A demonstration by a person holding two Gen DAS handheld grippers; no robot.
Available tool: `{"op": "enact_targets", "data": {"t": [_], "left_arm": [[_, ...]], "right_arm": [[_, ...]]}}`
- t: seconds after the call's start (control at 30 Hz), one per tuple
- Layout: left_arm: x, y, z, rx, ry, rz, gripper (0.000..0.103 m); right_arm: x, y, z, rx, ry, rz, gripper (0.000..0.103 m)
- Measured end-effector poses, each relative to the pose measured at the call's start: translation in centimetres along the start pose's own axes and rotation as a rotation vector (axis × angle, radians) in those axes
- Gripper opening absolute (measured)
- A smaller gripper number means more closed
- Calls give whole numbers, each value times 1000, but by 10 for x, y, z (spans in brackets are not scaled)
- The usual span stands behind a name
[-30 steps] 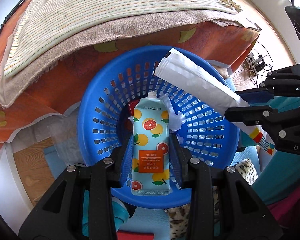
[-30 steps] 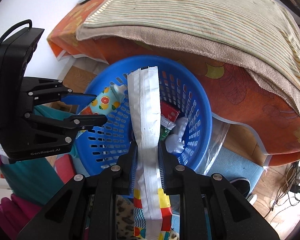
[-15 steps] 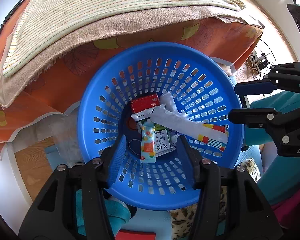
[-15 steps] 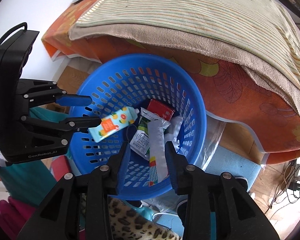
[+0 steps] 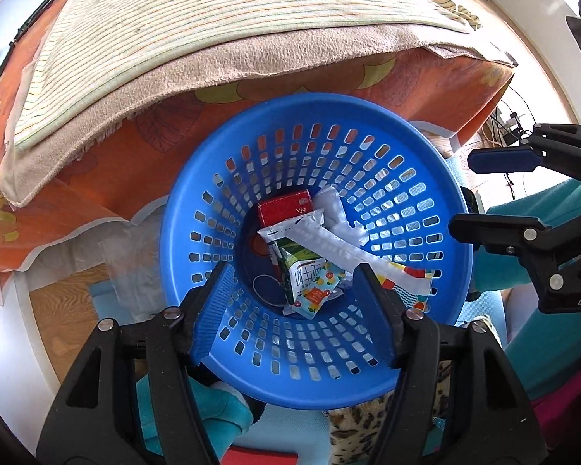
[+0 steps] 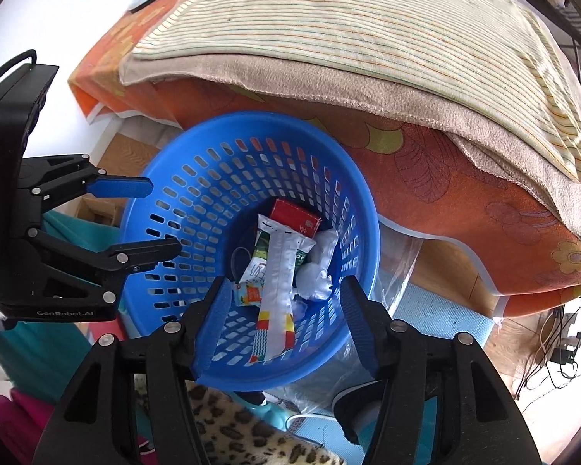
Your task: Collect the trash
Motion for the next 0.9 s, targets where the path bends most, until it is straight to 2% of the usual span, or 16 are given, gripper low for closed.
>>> {"op": "enact_targets", "data": {"t": [0.17,0.43,0.73,0.9], "left_arm": [[6,7,5,29,8,-12,66],[31,31,14,52,26,-83,66],[83,75,29,68,66,-237,66],[117,102,36,95,59,-320,66]], "right_arm": [[9,6,-4,-4,-32,-26,58],[29,20,-16,-18,-71,-80,65],[64,54,-31,-32,-95,-189,65],[89,75,-41,-41,-109,-265,65]]}}
Point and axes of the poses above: each gripper's, at about its wrist camera, not at the fingertips, and x roughly against the way its jaws point, z to its left, y to its top, the point moved 10 cm from there along -x, roughly the way its jaws point, and after that the axes turned 2 degrees about z, right-handed, at the moved point
